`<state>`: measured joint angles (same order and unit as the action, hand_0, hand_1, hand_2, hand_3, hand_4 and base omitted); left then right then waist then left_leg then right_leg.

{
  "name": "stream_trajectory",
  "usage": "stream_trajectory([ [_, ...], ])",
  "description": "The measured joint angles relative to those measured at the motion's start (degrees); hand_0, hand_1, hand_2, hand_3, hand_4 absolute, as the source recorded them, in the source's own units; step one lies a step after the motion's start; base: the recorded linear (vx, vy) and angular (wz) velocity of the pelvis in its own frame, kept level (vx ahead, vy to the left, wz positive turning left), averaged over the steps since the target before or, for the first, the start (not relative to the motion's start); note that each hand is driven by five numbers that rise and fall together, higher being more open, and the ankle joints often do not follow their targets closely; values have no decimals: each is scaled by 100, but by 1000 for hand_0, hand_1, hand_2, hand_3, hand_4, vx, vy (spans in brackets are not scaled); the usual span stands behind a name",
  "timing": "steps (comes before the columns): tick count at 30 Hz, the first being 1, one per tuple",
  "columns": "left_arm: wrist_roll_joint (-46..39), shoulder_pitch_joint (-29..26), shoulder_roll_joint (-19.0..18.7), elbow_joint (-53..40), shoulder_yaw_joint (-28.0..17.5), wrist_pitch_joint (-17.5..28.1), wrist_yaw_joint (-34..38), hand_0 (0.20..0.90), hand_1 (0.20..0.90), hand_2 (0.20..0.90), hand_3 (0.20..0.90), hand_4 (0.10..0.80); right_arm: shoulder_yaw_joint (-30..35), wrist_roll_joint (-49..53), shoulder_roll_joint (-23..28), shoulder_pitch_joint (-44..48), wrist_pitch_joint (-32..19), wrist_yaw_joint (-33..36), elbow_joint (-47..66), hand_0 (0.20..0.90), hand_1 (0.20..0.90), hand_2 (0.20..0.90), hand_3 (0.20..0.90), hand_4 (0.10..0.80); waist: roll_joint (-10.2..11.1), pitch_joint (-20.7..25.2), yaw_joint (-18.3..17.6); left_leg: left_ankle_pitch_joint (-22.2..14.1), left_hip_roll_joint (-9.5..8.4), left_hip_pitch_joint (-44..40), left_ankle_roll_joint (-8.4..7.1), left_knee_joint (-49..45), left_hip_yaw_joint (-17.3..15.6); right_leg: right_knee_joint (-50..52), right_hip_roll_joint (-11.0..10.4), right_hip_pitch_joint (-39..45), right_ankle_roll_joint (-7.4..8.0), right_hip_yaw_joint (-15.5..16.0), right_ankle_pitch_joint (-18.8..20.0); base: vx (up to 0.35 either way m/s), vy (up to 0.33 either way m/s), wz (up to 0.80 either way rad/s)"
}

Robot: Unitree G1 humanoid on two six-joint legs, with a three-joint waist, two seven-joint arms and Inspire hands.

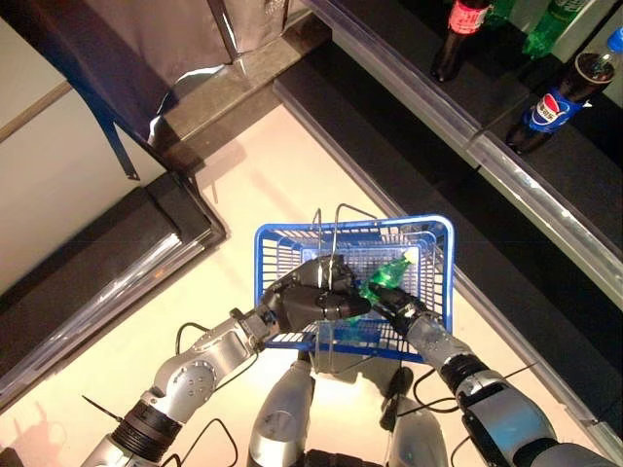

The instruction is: Pick up the drink and place into the basket.

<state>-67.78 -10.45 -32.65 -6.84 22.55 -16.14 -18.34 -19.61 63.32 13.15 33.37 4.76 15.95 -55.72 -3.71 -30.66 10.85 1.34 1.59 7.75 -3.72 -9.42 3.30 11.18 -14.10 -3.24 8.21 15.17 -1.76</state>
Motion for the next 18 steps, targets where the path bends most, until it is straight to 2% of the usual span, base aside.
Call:
stream_trajectory([
  [3, 0, 21, -9, 0, 47, -11, 0, 300, 300, 300, 200, 100, -13, 25, 18, -194, -174, 176, 747, 900, 900, 900, 900, 800, 0, 0, -6, -1, 4, 13, -1, -5, -2, 66, -7, -34, -1, -3, -36, 0, 0, 0],
  [7, 3, 145, -66, 0, -9, -7, -2, 300, 300, 300, 200, 100, -67, -19, 78, -690, -429, 455, 2312, 900, 900, 900, 900, 800, 0, -1, -44, -2, 26, 145, -3, -47, -9, 178, 0, -206, -19, -15, -84, 0, 0, 0],
  [11, 61, 290, -108, 1, -99, -7, -2, 300, 300, 300, 200, 100, -55, -76, 178, -888, -453, 618, 2833, 900, 900, 900, 900, 800, 7, -4, -66, -5, 24, 153, -1, -46, -20, 177, -1, -214, -19, -22, -84, 0, 0, 0],
  [18, 60, 465, -127, 0, -428, 41, -2, 300, 300, 300, 200, 100, 44, -718, 395, -1891, -435, 719, 4687, 900, 900, 900, 900, 800, 87, -18, -228, -28, 49, 187, 4, -48, -125, 191, 18, -324, -20, -143, -81, -3, 8, -7],
])
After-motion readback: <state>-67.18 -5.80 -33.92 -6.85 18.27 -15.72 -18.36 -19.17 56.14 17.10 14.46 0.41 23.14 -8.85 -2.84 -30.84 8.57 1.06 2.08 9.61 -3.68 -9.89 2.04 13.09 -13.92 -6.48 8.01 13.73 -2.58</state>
